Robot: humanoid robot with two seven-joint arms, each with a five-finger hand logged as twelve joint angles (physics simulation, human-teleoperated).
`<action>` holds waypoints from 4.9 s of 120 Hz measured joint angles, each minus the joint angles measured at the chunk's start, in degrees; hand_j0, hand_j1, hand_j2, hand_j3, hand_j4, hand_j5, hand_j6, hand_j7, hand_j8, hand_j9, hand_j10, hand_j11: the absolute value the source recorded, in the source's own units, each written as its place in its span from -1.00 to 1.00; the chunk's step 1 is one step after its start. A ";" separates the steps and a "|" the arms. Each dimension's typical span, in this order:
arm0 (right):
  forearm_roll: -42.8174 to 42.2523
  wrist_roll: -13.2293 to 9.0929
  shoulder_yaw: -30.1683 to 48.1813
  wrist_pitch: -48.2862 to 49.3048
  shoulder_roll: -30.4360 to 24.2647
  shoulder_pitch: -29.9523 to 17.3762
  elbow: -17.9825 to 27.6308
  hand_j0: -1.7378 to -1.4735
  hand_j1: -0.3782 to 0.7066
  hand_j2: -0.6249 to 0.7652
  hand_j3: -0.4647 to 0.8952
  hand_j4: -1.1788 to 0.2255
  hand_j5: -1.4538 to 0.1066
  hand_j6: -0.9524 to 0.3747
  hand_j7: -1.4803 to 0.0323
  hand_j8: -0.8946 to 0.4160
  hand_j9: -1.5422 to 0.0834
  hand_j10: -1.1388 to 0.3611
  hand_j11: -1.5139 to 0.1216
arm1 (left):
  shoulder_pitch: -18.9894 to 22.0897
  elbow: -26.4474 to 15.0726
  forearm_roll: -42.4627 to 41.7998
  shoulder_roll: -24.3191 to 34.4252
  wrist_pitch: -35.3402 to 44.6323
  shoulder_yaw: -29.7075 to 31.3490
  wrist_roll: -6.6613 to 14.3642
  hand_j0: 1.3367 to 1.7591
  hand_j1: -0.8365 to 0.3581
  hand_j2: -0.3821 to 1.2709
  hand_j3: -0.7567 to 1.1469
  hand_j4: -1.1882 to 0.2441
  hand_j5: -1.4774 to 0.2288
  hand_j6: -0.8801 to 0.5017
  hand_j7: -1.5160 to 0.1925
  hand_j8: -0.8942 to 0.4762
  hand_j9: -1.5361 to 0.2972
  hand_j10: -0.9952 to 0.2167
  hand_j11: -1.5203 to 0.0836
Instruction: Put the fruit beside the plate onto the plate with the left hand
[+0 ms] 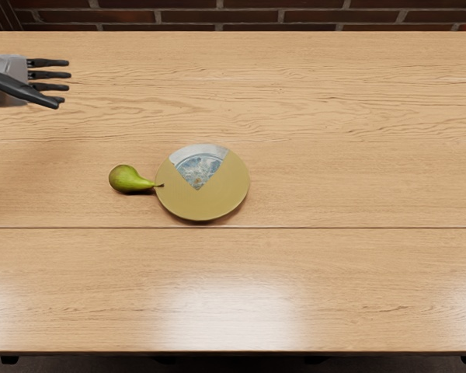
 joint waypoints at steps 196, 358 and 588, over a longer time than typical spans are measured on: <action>-0.03 0.00 -0.04 -0.61 0.00 -0.77 -4.79 -0.40 -0.91 -0.11 -0.32 0.66 0.84 0.41 0.93 0.34 0.87 0.50 0.82 | 9.04 -41.02 56.07 -2.99 41.08 4.22 -0.49 0.52 0.39 -0.46 -0.20 0.24 0.28 -0.16 0.32 -0.13 0.25 0.15 0.41; -0.03 0.00 -0.04 -0.61 0.00 -1.70 -4.86 -0.40 -0.91 -0.11 -0.32 0.65 0.84 0.41 0.93 0.34 0.87 0.50 0.82 | 12.35 -38.49 59.00 -7.56 44.26 4.19 -0.52 0.51 -0.02 -0.42 -0.20 -0.08 -0.06 -0.43 -0.02 -0.25 -0.08 -0.21 0.03; -0.03 0.00 -0.04 -0.57 0.00 -1.59 -4.69 -0.40 -0.91 -0.11 -0.32 0.66 0.84 0.41 0.93 0.34 0.87 0.50 0.83 | 8.79 -39.15 58.68 -18.55 44.13 -2.01 -0.08 0.52 -0.06 -0.06 -0.20 -0.15 -0.17 -0.53 -0.12 -0.36 -0.16 -0.32 -0.06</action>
